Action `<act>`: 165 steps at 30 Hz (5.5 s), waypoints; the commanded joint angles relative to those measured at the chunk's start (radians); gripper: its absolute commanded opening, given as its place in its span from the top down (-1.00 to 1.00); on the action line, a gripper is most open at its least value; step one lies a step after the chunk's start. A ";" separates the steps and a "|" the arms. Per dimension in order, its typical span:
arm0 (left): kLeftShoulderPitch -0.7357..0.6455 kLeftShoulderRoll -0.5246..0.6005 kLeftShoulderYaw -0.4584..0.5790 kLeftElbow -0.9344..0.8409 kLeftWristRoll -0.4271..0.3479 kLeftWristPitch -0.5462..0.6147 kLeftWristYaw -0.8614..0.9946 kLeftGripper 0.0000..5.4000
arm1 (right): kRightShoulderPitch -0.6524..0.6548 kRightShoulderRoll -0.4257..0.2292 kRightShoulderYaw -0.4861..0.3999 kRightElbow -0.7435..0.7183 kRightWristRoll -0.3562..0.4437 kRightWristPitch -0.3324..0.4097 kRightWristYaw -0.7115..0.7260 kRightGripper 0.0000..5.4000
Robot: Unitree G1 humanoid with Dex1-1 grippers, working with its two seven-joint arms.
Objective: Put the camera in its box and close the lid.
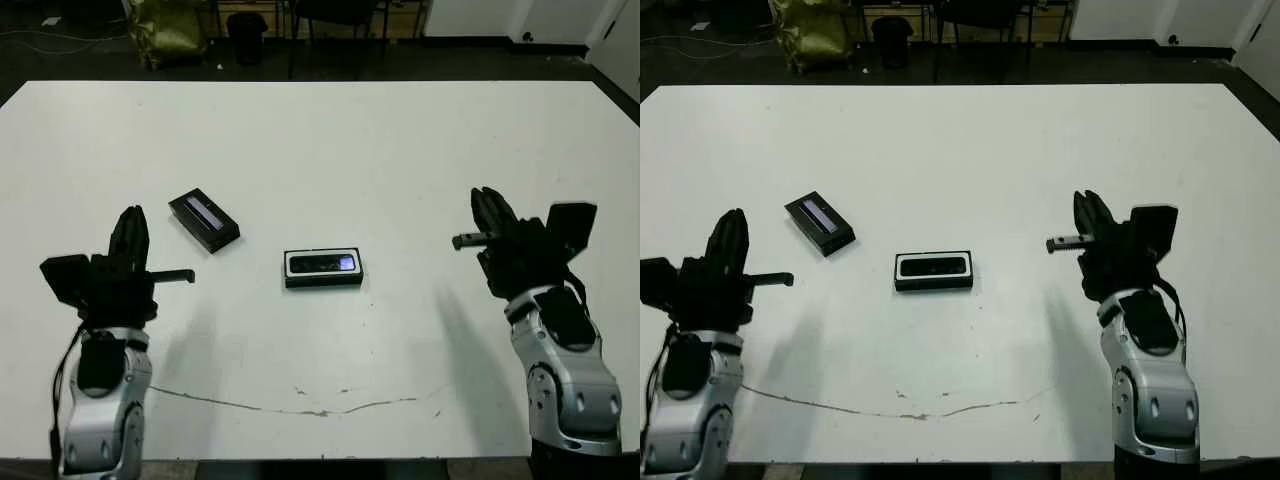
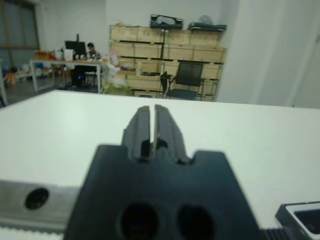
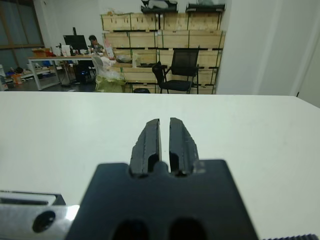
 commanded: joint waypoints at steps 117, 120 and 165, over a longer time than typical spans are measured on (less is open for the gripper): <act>-1.099 0.406 -1.053 1.454 1.174 -0.427 -0.213 1.00 | 0.131 -0.028 0.009 -0.041 0.088 0.053 -0.052 0.99; -1.075 0.435 -1.038 1.384 1.157 -0.462 -0.234 1.00 | 0.133 -0.033 0.019 -0.042 0.071 0.040 -0.051 0.99; -0.578 0.738 -0.742 0.415 0.747 -0.543 -0.930 1.00 | 0.151 -0.025 0.003 -0.030 0.120 0.022 -0.036 0.99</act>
